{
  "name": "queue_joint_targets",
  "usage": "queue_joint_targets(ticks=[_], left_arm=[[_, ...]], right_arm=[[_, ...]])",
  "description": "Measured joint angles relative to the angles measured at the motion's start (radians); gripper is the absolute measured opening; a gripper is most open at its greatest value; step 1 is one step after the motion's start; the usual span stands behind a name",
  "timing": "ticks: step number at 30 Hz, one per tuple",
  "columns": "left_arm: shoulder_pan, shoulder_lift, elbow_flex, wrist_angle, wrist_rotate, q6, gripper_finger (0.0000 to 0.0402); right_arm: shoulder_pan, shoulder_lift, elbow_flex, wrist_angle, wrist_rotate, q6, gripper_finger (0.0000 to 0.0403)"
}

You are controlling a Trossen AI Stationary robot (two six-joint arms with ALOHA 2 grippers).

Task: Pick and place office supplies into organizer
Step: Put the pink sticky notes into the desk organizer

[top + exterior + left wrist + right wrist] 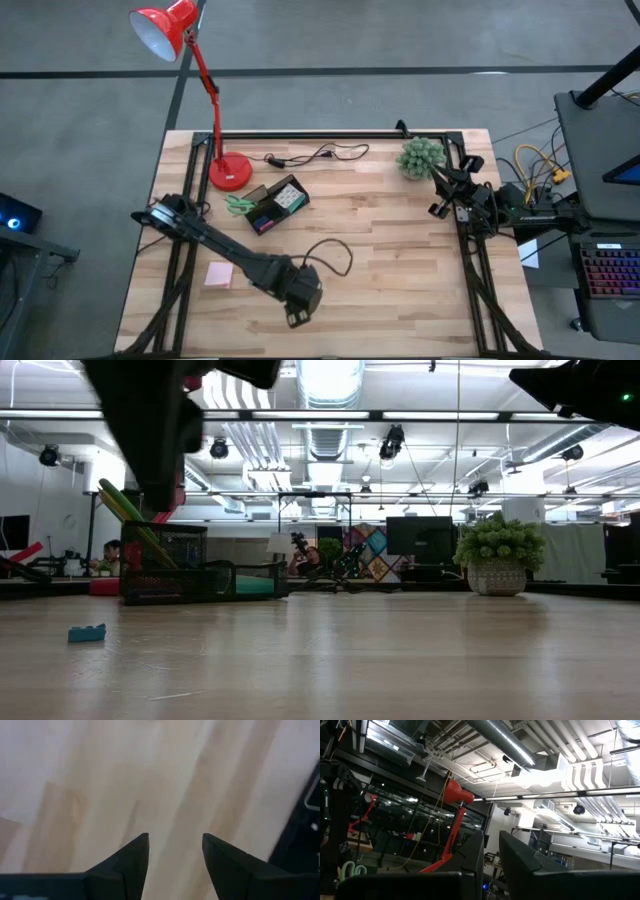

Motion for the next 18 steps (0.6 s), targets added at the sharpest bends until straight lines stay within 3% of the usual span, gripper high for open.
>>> queue_joint_targets(ticks=[10,18], left_arm=[[-0.065,0.000,-0.008,-0.232,0.098,-0.180,0.0171],[-0.107,0.000,-0.027,-0.337,0.102,-0.206,0.0171]], right_arm=[[0.000,0.000,0.000,0.000,0.000,0.000,0.0052],[0.000,0.000,0.000,0.000,0.000,0.000,0.0052]])
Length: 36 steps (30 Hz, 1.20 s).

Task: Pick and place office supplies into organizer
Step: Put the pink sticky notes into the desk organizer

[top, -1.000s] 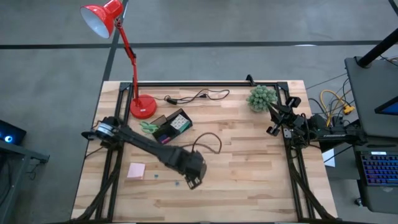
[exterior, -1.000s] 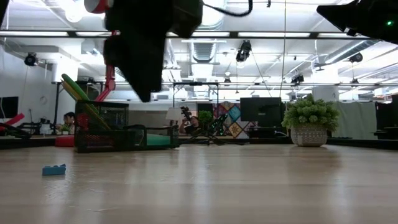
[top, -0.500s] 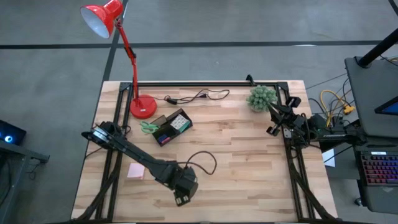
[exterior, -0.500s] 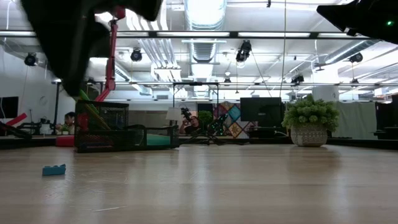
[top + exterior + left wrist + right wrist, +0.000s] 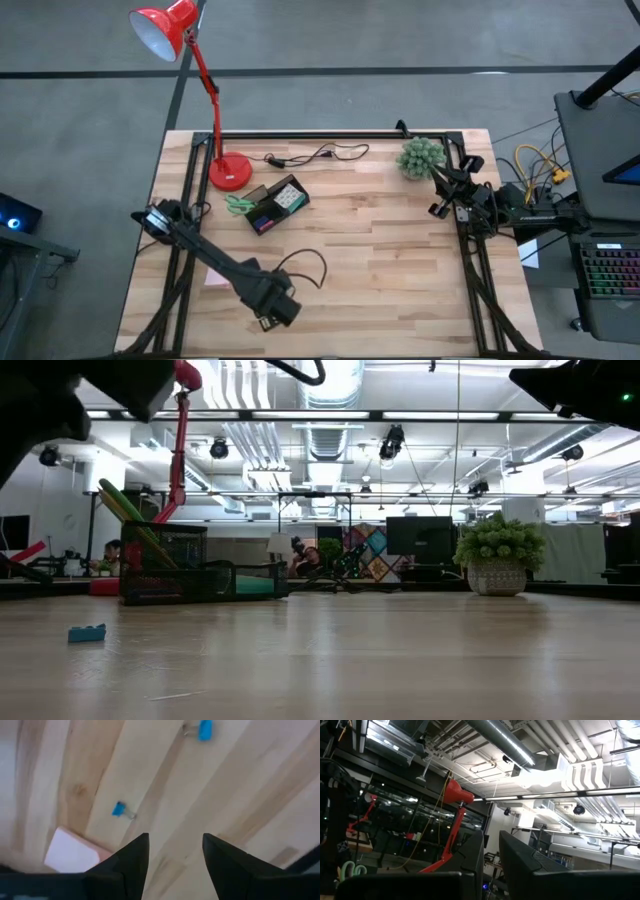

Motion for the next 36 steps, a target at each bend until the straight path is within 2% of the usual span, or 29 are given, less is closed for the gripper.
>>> queue_joint_targets(ticks=[13,21,27,36], left_arm=[[-0.101,-0.028,-0.122,-0.148,-0.001,0.000,0.0171],[-0.149,-0.101,-0.247,-0.133,-0.039,-0.029,0.0171],[-0.158,-0.147,-0.358,-0.013,-0.039,-0.070,0.0171],[-0.162,-0.154,-0.430,0.035,-0.020,-0.050,0.0171]], right_arm=[[0.000,0.000,0.000,0.000,0.000,0.000,0.0052],[0.000,0.000,0.000,0.000,0.000,-0.001,0.0052],[0.000,0.000,0.000,0.000,0.000,-0.003,0.0052],[0.000,0.000,0.000,0.001,0.000,-0.018,0.0052]])
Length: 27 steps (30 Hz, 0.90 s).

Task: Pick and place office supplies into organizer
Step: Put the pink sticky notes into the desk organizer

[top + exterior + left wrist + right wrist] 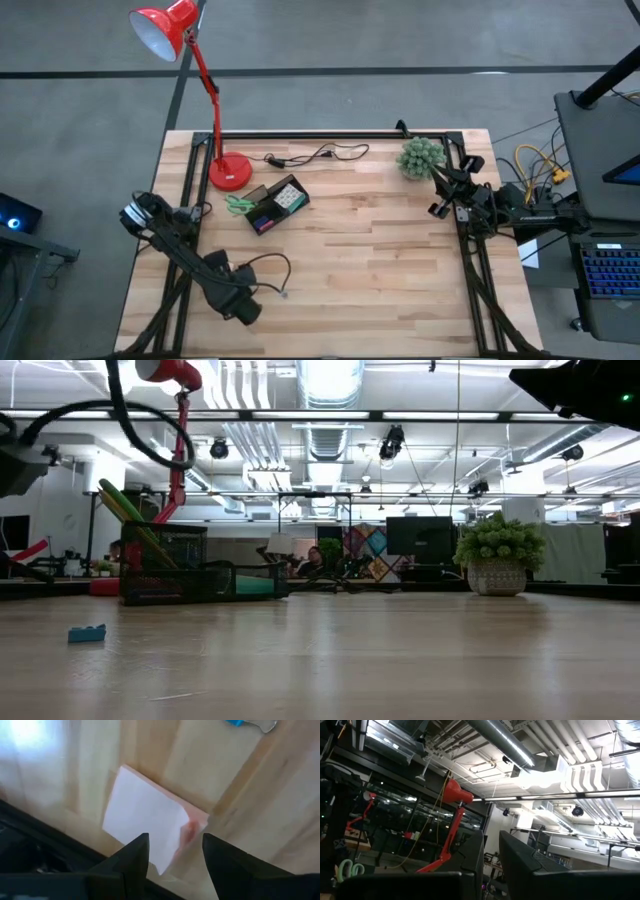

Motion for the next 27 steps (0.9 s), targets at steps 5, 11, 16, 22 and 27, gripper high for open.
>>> queue_joint_targets(ticks=[5,11,16,22,27], left_arm=[[-0.001,-0.003,-0.026,0.030,0.046,0.001,0.0171],[-0.001,-0.006,-0.065,0.054,0.043,0.001,0.0171],[0.000,-0.010,-0.113,0.128,0.047,0.004,0.0171],[0.000,-0.018,-0.125,0.145,0.051,0.009,0.0170],[0.000,-0.046,-0.140,0.162,0.047,0.005,0.0139]], right_arm=[[0.000,0.000,0.000,0.000,0.000,0.000,0.0052],[0.000,0.000,0.000,0.000,0.000,0.000,0.0052],[0.000,0.000,0.000,0.000,0.000,-0.001,0.0052],[0.000,0.000,0.000,0.000,0.000,-0.009,0.0052],[0.000,0.000,0.000,0.000,0.000,-0.009,0.0052]])
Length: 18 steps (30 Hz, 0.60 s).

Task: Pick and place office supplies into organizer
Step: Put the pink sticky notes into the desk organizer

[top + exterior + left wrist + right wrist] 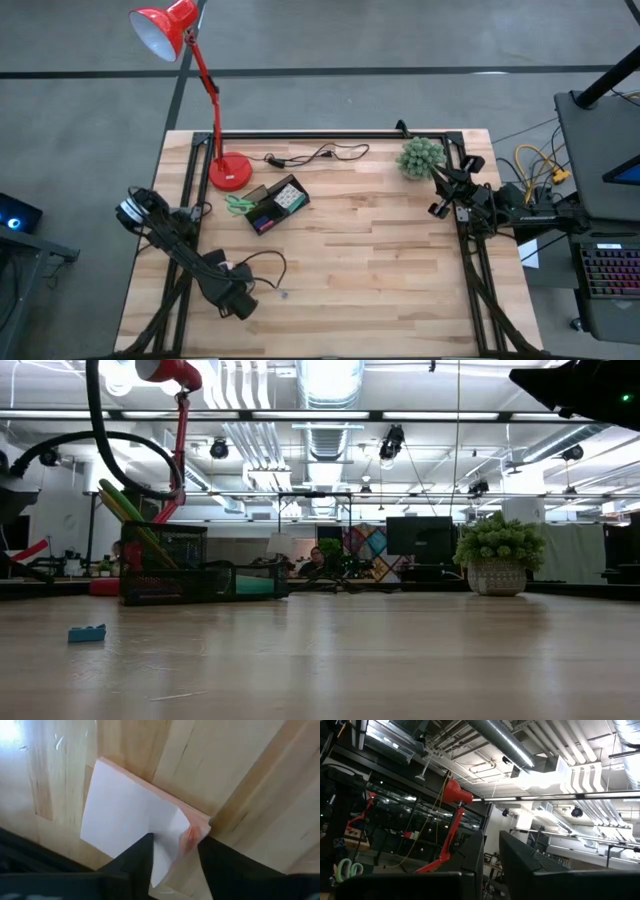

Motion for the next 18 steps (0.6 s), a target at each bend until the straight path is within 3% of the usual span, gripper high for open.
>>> queue_joint_targets(ticks=[9,13,18], left_arm=[[0.000,-0.019,-0.029,0.023,0.005,0.010,0.0009],[0.000,-0.020,-0.028,0.022,0.012,0.018,0.0003],[0.006,-0.034,-0.026,0.024,0.102,0.016,0.0001]], right_arm=[[0.000,0.000,0.000,0.000,0.000,-0.003,0.0052],[0.000,0.000,0.000,0.000,0.000,-0.003,0.0052],[0.000,0.000,0.000,0.000,0.000,-0.003,0.0052]])
